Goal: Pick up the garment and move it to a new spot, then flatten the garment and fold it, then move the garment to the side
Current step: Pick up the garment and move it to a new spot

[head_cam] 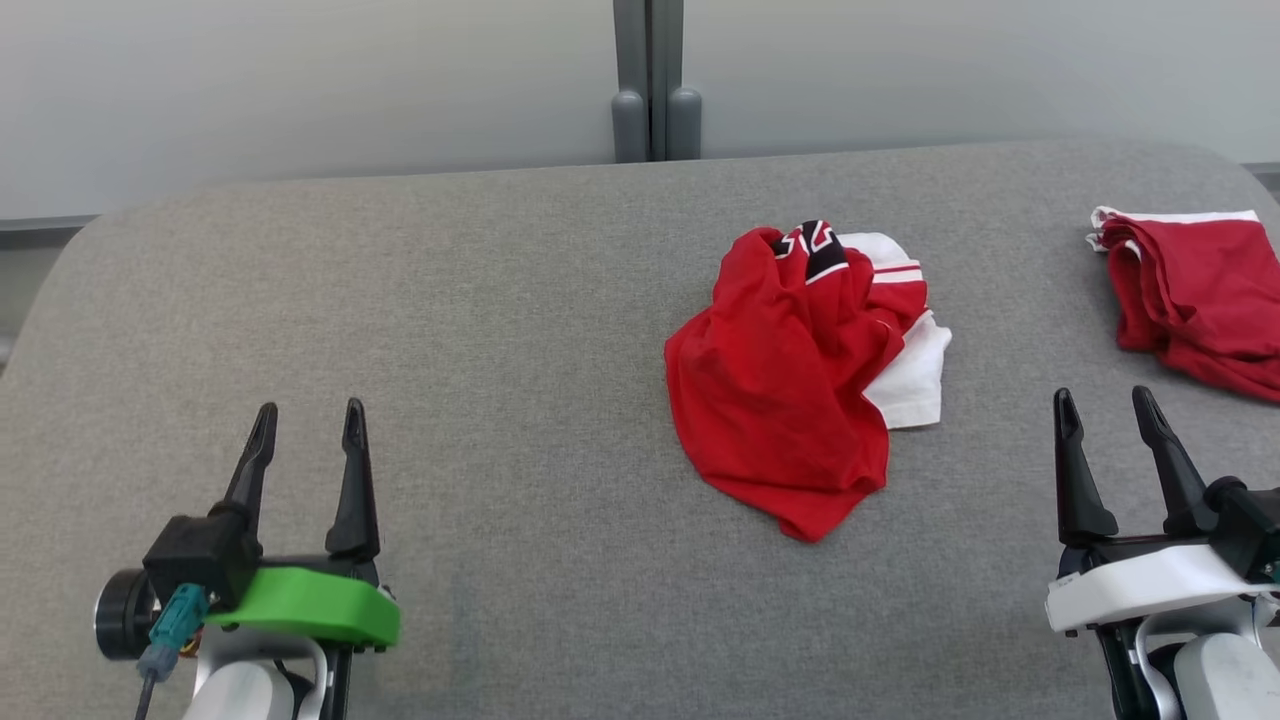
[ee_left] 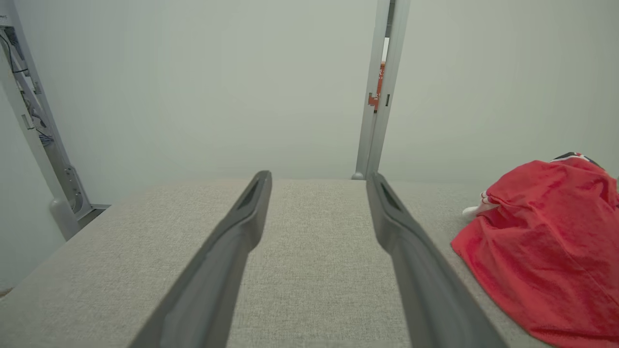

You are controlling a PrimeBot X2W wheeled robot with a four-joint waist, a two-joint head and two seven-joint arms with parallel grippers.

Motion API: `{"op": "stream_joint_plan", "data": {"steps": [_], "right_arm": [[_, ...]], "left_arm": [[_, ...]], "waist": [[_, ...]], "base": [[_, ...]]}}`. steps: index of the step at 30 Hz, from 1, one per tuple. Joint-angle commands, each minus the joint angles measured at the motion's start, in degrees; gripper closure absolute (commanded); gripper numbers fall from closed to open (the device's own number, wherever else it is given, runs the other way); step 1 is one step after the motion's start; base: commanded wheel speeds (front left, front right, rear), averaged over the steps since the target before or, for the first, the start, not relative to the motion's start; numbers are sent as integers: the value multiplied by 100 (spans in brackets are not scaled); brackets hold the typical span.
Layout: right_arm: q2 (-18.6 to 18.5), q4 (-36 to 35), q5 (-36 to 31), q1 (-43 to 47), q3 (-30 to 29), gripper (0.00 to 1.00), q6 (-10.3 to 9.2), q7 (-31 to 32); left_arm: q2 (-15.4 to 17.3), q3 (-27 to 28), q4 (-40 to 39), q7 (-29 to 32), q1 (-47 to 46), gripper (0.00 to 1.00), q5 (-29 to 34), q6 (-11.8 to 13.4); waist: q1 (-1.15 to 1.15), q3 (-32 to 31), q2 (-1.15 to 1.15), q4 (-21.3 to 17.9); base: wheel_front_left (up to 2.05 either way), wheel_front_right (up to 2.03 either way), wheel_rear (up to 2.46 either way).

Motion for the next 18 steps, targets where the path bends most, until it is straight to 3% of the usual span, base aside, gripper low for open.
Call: {"op": "stream_joint_plan", "data": {"steps": [1, 18], "right_arm": [[-31, 3, -30, 63, 4, 0, -9, -17], [-56, -8, -23, 322, 91, 0, -9, 60]], "left_arm": [[11, 46, -45, -14, 193, 0, 42, -5], [-41, 378, -367, -14, 895, 0, 262, -228]], "waist": [[0, -96, 0, 99], [0, -256, 0, 228]], "base": [[0, 0, 0], [0, 0, 0]]}}
